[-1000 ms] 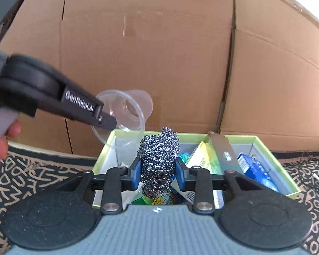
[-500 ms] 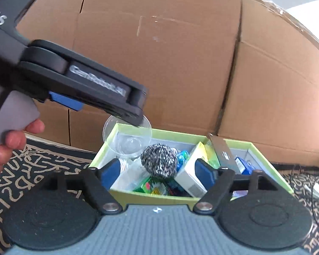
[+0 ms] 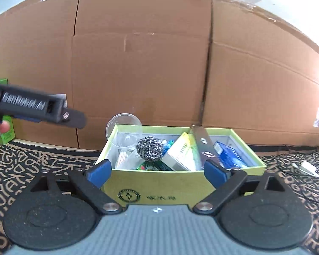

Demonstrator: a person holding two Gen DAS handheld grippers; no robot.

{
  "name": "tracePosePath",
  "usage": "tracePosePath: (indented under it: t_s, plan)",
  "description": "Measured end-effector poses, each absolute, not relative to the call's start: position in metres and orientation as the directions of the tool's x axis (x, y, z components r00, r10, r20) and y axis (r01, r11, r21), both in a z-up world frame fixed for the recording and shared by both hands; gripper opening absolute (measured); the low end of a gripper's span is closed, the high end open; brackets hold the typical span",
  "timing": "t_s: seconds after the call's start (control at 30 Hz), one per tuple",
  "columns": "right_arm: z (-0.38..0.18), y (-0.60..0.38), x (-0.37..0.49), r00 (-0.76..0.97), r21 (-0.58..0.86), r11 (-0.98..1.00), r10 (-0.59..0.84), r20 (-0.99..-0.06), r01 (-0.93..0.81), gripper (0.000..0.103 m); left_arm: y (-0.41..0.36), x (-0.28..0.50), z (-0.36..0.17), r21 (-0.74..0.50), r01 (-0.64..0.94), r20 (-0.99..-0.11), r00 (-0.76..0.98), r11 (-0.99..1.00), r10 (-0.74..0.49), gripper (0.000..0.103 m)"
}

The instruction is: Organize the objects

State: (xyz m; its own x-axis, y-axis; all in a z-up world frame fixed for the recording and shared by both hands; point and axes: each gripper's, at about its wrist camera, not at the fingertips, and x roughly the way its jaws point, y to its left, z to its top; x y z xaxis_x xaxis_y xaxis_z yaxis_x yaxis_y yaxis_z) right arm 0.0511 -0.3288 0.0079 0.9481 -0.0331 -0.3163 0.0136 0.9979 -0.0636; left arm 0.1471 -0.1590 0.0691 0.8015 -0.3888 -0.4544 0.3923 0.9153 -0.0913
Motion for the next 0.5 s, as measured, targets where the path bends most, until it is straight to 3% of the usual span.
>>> tracePosePath:
  t_s: [0.5]
  plan:
    - [0.003,-0.350,-0.013,0.911,-0.040,0.992,-0.127,-0.393,0.121,0.099,-0.155,0.072,0.038,-0.033,0.355,-0.564,0.765,0.934,-0.311,0.103]
